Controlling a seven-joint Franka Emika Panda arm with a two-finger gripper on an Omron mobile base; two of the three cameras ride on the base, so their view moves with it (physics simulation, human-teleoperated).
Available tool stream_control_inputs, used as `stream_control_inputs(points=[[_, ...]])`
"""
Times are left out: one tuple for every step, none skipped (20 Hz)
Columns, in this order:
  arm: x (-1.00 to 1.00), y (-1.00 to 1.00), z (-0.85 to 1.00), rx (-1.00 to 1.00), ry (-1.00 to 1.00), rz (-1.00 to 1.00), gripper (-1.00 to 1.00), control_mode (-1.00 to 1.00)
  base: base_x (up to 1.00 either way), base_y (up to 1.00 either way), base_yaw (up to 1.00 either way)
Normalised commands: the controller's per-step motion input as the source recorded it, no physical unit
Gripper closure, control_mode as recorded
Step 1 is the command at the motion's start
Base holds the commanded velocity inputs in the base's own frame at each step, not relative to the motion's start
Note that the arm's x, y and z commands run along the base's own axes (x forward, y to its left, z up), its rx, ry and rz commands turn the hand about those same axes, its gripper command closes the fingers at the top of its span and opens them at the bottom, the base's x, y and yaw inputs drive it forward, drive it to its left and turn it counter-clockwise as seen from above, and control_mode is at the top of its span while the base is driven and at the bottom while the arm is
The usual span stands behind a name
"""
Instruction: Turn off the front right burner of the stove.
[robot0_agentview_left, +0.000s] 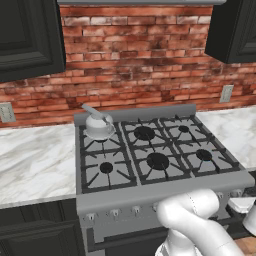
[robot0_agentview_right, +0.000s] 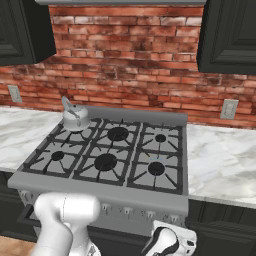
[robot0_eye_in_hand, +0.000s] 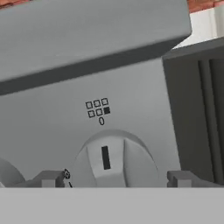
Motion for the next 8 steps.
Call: stream_control_inputs(points=[[0.0, 0.16, 0.0, 0.53, -0.03, -0.26, 1.0, -1.0, 0.0, 0.0, 0.0], [0.0, 0.19, 0.0, 0.53, -0.03, -0.26, 1.0, -1.0, 0.0, 0.0, 0.0], [0.0, 0.17, 0.0, 0.52, -0.01, -0.26, 1.0, -1.0, 0.0, 0.0, 0.0], [0.0, 0.16, 0.0, 0.52, -0.01, -0.26, 1.0, -1.0, 0.0, 0.0, 0.0], [0.0, 0.16, 0.0, 0.51, 0.0, -0.26, 1.0, -1.0, 0.0, 0.0, 0.0], [0.0, 0.13, 0.0, 0.51, 0.0, -0.25, 1.0, -1.0, 0.0, 0.0, 0.0], [0.0, 0.11, 0.0, 0.5, 0.0, -0.25, 1.0, -1.0, 0.0, 0.0, 0.0], [0.0, 0.11, 0.0, 0.5, 0.0, -0.25, 1.0, -1.0, 0.0, 0.0, 0.0]])
